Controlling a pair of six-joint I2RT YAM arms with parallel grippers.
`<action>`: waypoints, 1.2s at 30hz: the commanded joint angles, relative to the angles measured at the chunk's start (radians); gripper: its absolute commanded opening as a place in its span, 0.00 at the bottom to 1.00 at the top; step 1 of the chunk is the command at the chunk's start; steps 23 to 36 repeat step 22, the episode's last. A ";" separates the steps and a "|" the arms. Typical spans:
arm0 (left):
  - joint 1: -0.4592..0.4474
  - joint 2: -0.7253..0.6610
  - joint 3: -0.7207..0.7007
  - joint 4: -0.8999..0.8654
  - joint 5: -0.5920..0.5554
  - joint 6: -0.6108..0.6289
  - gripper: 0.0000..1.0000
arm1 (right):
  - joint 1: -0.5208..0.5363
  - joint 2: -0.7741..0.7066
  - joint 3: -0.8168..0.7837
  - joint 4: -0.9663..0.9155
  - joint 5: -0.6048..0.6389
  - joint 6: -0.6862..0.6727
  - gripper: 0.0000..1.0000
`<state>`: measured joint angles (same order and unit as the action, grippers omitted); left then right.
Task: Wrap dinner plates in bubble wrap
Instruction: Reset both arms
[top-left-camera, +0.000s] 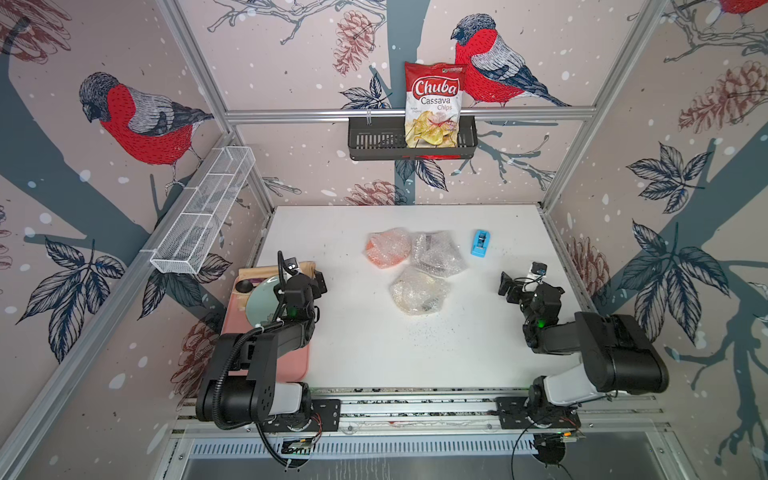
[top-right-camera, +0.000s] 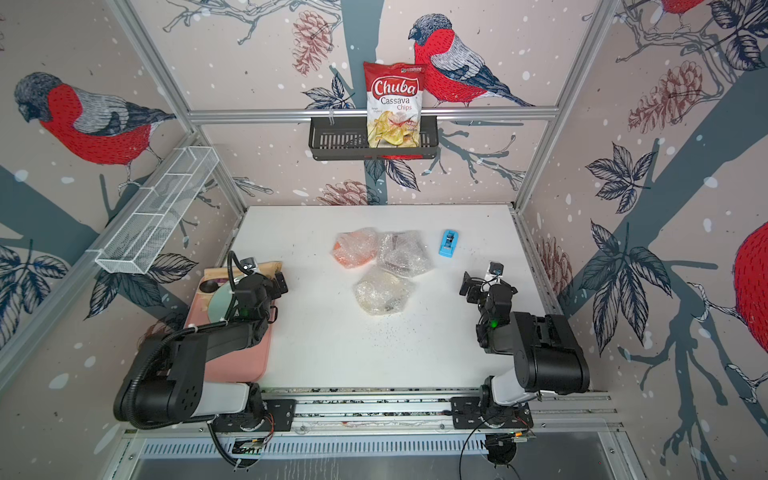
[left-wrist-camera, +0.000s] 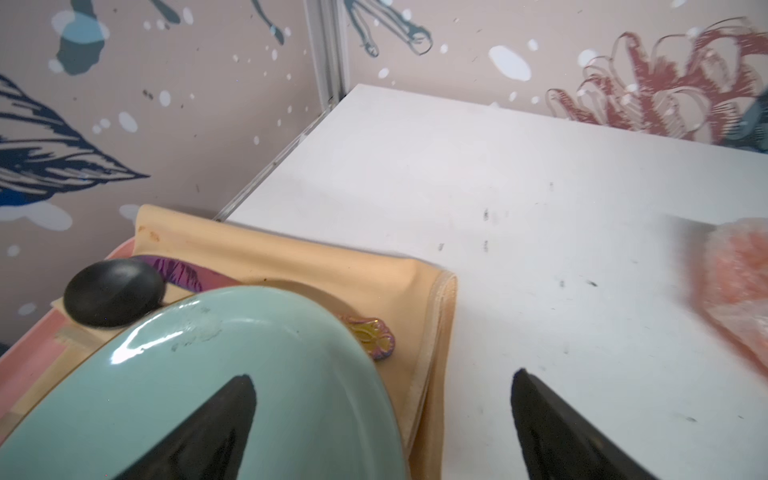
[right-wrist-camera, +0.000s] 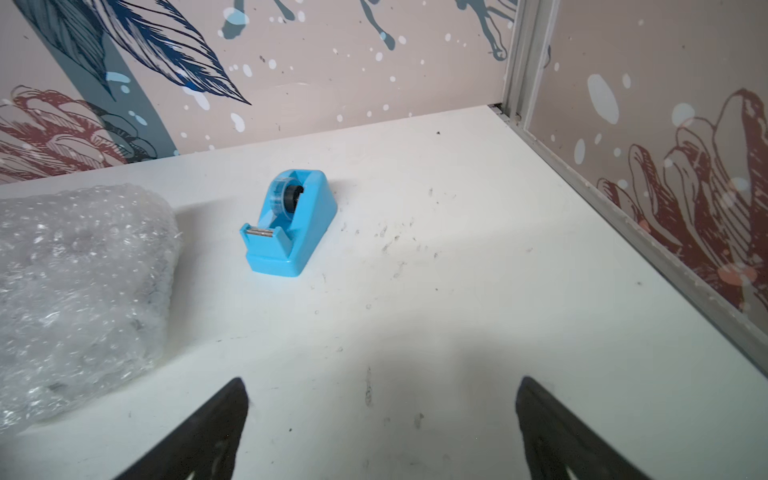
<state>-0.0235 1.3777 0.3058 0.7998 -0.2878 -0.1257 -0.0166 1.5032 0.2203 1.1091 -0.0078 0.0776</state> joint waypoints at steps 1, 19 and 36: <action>0.002 0.051 -0.047 0.310 0.082 0.060 1.00 | 0.009 0.000 0.010 0.103 0.079 -0.004 1.00; -0.039 0.126 -0.038 0.348 -0.120 0.020 1.00 | 0.017 0.005 0.028 0.068 0.109 -0.001 1.00; -0.039 0.126 -0.040 0.351 -0.120 0.021 1.00 | 0.022 -0.004 0.018 0.078 0.118 -0.004 0.99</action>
